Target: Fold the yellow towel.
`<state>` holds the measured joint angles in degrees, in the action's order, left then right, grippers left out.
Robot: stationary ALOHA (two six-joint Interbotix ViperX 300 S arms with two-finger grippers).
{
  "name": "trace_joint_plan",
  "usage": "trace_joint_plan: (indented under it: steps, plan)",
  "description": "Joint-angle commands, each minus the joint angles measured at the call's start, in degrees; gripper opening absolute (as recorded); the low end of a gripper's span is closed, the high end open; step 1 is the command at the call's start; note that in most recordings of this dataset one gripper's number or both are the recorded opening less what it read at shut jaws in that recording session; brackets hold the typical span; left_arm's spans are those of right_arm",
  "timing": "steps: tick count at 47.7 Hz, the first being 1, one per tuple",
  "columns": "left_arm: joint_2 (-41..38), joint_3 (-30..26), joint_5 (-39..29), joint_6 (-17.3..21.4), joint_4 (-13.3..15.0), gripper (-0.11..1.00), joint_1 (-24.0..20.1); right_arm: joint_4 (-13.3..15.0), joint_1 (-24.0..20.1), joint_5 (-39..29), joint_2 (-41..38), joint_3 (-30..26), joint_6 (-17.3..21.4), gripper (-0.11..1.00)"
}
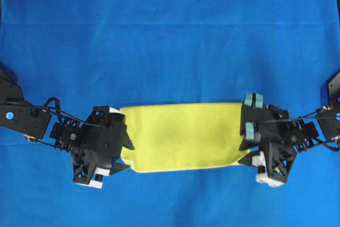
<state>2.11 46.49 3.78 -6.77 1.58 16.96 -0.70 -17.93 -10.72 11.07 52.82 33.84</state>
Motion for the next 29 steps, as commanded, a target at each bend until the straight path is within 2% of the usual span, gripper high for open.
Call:
trace_joint_plan:
  steps: [1, 9, 15, 21, 29]
  plan:
    - [1.41, -0.79, -0.53, 0.88, 0.00, 0.50, -2.55, 1.32, 3.25, -0.62, 1.49, 0.09, -0.09, 0.48]
    - [1.41, -0.62, -3.08, 3.25, 0.00, 0.50, -7.82, 6.86, 11.60, -3.87, 2.37, 0.79, -0.18, 0.48]
    - [1.05, -0.09, -3.43, 3.69, 0.00, 0.50, -10.63, 10.46, 15.12, -5.19, 1.93, 0.88, -0.18, 0.48]
    - [0.26, 0.79, -3.43, 3.78, 0.00, 0.50, -12.04, 12.04, 16.70, -5.10, 1.14, 0.97, -0.18, 0.48]
    - [-1.05, 1.14, -3.25, 3.78, 0.00, 0.50, -12.39, 12.30, 17.14, -4.39, -1.58, 1.05, -0.18, 0.48]
